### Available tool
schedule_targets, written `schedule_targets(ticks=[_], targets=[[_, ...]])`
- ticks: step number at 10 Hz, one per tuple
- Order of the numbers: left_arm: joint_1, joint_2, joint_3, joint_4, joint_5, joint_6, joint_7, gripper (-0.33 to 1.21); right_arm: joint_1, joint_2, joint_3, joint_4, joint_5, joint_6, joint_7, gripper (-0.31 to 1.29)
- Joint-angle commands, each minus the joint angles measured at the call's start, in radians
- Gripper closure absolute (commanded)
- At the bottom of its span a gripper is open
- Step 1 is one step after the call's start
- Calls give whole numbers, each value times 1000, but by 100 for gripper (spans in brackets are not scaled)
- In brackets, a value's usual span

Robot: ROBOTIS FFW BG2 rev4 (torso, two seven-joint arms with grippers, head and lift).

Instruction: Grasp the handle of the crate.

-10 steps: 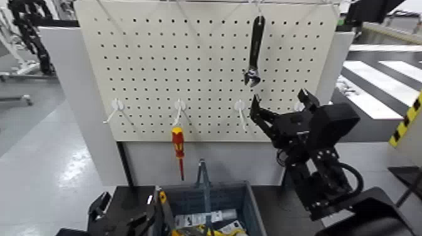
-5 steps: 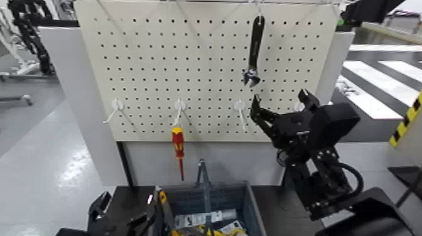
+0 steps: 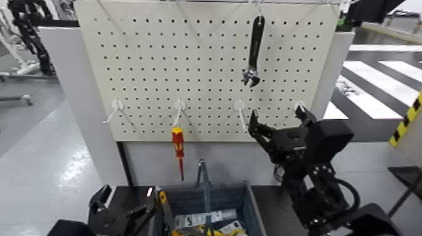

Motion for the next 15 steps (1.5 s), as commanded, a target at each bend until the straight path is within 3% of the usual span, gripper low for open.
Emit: schedule_targets(ticks=[1,7,12,15], targets=[[-22,12,-16,-15,51,45,-6,11,48,6,-8,-11,-4,25,-2,14],[-73,80,-46,-81,296,272,-90,10,190,9,-29,-57,13,87,-2,14],[-108,118,-19,-94,533,453,-186,10,309,3,-41,-87,41,85,-10,15],[-124,129,-11,-84,681,545,-204,10,365,8,-43,-87,50,50,-13,15]])
